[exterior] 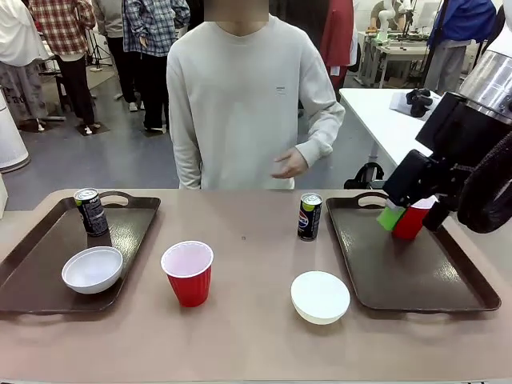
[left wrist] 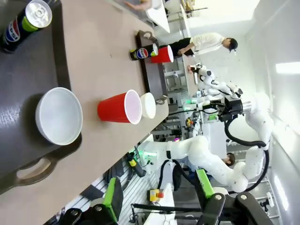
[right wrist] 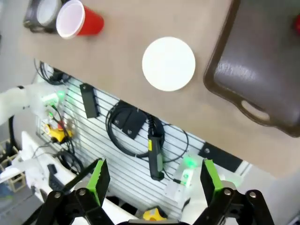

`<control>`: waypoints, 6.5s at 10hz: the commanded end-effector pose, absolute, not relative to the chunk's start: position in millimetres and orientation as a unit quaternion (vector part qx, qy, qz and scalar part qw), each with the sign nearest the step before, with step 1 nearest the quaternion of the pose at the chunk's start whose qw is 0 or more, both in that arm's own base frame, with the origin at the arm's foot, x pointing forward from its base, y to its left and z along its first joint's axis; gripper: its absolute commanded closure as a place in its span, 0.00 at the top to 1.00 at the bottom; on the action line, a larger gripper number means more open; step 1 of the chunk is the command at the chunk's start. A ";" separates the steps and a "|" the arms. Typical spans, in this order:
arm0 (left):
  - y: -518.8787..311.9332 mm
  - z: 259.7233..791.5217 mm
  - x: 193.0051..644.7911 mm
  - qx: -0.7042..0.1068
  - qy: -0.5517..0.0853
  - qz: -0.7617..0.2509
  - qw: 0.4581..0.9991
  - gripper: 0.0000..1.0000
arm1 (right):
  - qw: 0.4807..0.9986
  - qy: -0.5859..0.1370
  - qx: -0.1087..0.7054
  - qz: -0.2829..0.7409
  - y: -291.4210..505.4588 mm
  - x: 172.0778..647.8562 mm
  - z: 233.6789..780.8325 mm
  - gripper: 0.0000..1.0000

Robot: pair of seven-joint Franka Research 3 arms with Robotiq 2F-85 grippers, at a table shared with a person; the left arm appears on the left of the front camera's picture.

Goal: Prepare tableware on both trays.
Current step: Pick up a Picnic Bowl from the table and place it on a Handle tray.

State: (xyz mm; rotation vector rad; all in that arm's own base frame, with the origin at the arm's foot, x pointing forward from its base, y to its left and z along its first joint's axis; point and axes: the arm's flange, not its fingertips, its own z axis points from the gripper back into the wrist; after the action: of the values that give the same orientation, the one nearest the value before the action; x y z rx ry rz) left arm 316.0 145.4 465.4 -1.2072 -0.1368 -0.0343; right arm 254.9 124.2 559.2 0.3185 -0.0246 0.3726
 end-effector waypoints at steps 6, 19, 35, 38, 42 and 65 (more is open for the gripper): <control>148.8 466.6 316.3 -0.561 -0.062 -0.007 0.825 0.82 | 0.991 -0.021 0.041 0.127 213.1 312.8 490.3 1.00; 148.8 466.6 316.3 -0.561 -0.062 -0.007 0.825 0.82 | 0.988 -0.035 0.141 0.051 175.8 344.5 392.0 1.00; 148.8 466.6 316.3 -0.561 -0.062 -0.007 0.825 0.82 | 0.994 0.053 0.054 0.078 190.8 344.3 352.3 0.03; 148.8 466.6 316.3 -0.561 -0.062 -0.007 0.825 0.82 | 0.992 0.054 0.069 0.092 192.9 343.1 351.5 0.00; 148.8 466.6 316.3 -0.561 -0.062 -0.007 0.825 0.82 | 0.991 0.054 0.070 0.100 195.7 339.8 350.9 0.00; 148.8 466.6 316.3 -0.561 -0.062 -0.007 0.825 0.82 | 0.998 0.049 -0.032 0.009 74.8 384.8 479.6 0.01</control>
State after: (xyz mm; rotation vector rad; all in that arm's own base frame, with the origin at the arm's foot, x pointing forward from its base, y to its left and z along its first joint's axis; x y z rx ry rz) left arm 317.0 147.2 464.2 -1.1938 -0.1326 -0.0209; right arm 399.1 66.6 478.2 -0.0506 0.1074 0.0128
